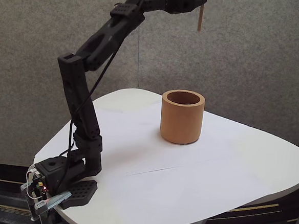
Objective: Grab the pen and put it in the pen holder.
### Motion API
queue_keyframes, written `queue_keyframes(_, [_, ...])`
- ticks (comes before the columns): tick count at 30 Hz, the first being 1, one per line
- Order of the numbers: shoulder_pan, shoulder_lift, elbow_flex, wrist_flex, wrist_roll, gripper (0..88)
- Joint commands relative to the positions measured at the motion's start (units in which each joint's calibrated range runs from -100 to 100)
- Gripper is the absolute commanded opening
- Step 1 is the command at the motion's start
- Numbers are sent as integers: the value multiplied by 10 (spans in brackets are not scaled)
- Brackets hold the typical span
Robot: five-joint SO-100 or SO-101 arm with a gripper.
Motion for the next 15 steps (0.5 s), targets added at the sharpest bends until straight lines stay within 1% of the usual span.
queue_keyframes(1, [-16,-3,111,-98,24,7])
queue_keyframes(10, [-69,-10,384,-253,25,7])
queue_keyframes(13, [-71,-11,434,-303,25,7])
queue_keyframes(15, [-68,-11,453,-319,25,7])
